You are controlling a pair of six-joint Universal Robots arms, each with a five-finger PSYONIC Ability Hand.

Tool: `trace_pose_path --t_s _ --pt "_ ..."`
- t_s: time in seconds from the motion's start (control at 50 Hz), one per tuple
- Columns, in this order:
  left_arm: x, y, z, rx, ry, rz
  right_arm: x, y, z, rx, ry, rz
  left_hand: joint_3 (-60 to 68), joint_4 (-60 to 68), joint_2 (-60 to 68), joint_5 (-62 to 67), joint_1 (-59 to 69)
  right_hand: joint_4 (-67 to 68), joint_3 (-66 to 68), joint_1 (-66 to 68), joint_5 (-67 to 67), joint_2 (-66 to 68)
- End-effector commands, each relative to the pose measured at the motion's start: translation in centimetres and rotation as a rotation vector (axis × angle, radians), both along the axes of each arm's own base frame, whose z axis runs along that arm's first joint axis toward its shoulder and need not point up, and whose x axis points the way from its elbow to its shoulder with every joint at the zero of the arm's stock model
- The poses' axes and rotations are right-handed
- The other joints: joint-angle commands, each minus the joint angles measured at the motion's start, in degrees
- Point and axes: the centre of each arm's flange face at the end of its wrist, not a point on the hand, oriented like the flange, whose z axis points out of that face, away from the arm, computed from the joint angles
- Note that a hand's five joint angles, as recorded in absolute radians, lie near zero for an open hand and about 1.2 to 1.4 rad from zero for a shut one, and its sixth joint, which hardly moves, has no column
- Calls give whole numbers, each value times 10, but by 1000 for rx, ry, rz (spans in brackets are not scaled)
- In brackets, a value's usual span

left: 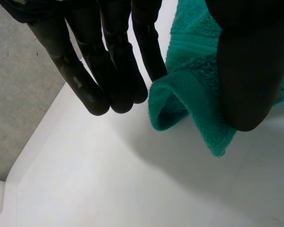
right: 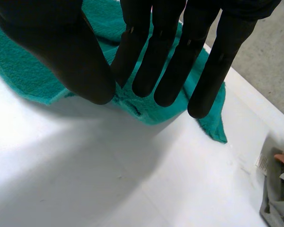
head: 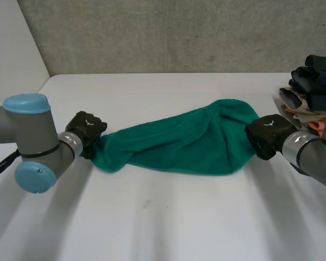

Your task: Fold the laundry.

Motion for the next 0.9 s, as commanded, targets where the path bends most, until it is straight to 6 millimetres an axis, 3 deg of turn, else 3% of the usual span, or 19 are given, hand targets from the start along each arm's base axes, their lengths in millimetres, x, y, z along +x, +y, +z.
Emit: trace_pose_path --t_s 0.02,0.06,0.08,0.22,0.26,0.3,0.46,0.52,0.6,0.68,0.76,0.82,0.9 --pt "4 3 -5 47 16 -9 -1 4 -5 21 4 0 -194 -202 -199 151 34 116 122 147 131 126" --pt "4 4 -7 56 9 -15 -1 5 -8 30 6 2 -393 -401 -398 -47 -165 116 122 147 131 126" --pt "4 5 -8 61 6 -21 -1 5 -8 27 6 0 -374 -381 -378 -28 -146 116 122 147 131 126" --pt "3 5 -13 53 -37 -46 -2 6 -11 36 10 2 -145 -153 -150 200 83 116 122 147 131 126" --pt "2 5 -10 39 -43 -53 -2 7 -12 37 15 1 122 114 117 467 349 116 122 147 131 126" --pt "2 5 -5 25 -42 -49 -2 7 -12 36 18 1 123 115 118 468 350 116 122 147 131 126" --pt "14 23 52 8 54 27 -12 9 2 19 68 2 123 115 118 468 350 116 122 147 131 126" --pt "25 33 68 31 67 59 -26 13 24 1 130 5 123 115 118 468 350 116 122 147 131 126" --pt "48 51 103 41 79 110 -47 24 56 5 238 15 123 115 118 468 350 116 122 147 131 126" --pt "63 76 161 -36 148 113 -66 36 99 -25 285 -1 123 115 118 468 350 116 122 147 131 126" --pt "69 93 193 -97 252 105 -69 43 118 -63 260 -33 123 115 118 468 350 116 122 147 131 126" --pt "71 94 195 -82 312 117 -69 44 119 -58 245 -42 123 115 118 468 350 116 122 147 131 126" --pt "68 75 164 41 340 159 -66 41 105 -5 240 -26 123 115 118 468 350 116 122 147 131 126"
